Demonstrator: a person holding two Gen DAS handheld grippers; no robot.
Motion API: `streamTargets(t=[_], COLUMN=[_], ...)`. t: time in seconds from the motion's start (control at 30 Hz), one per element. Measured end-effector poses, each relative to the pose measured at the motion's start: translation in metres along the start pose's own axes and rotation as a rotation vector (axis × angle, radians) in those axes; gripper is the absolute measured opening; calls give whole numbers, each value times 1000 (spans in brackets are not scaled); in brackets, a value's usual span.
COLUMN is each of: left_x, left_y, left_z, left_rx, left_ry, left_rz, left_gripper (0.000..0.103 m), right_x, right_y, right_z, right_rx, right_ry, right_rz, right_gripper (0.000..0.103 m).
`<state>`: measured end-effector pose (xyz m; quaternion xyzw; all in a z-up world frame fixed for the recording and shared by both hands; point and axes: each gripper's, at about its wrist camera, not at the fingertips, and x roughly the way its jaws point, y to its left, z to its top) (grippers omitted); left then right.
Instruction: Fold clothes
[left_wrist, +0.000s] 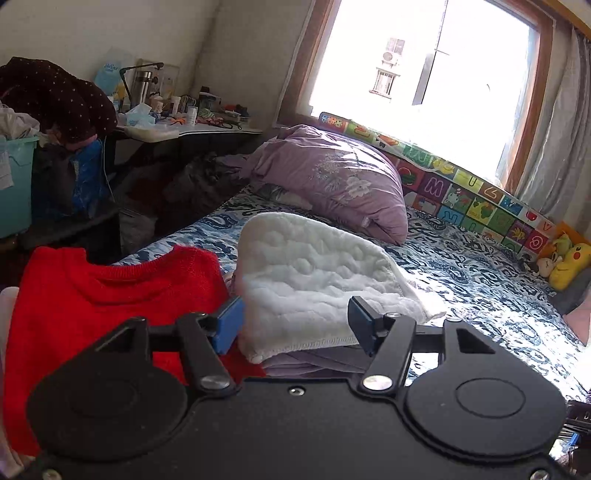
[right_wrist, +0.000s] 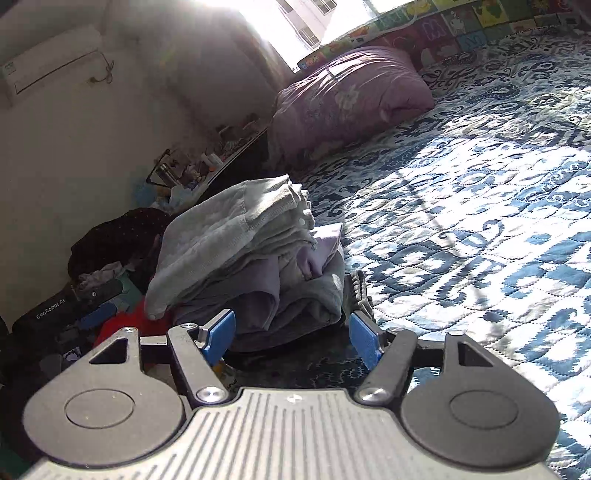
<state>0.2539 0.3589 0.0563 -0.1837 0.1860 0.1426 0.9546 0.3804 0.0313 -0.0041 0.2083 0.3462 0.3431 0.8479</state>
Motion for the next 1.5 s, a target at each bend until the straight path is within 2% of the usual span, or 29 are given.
streamTargets(t=[0.07, 0.1, 0.2, 0.23, 0.3, 0.47, 0.6, 0.87, 1.03, 1.13, 1.33, 1.5], left_x=[-35, -49, -92, -106, -124, -163, -192, -249, -267, -274, -286, -298], left_y=[-1, -2, -10, -15, -21, -51, -78, -133, -164, -177, -198, -209], left_z=[-20, -29, -70, -85, -106, -152, -185, -248, -258, -262, -268, -273], left_rx=[-31, -46, -74, -82, -93, -37, 29, 161, 192, 202, 285, 355], left_ry=[7, 14, 63, 82, 120, 175, 211, 276, 292, 309, 330, 306], left_rz=[-44, -62, -92, -93, -95, -114, -134, -186, -240, -256, -277, -248], left_gripper=[73, 81, 99, 102, 102, 102, 103, 103, 103, 103, 103, 103], right_x=[-33, -53, -95, -110, -142, -202, -246, -302, -326, -342, -361, -370], right_y=[0, -1, -3, -2, 0, 8, 17, 14, 6, 3, 8, 8], right_z=[-28, -46, -84, -96, -121, -157, -182, -218, -234, -242, -254, -259], right_rx=[-22, -17, -3, -6, -15, -18, -90, -146, -117, -99, -99, -89], right_ry=[22, 29, 38, 39, 28, 18, -11, 2, 39, 28, 5, -9], right_rz=[-34, -57, -95, -112, -170, -301, -429, -592, -633, -644, -663, -663], right_gripper=[83, 88, 94, 95, 102, 102, 103, 103, 103, 103, 103, 103])
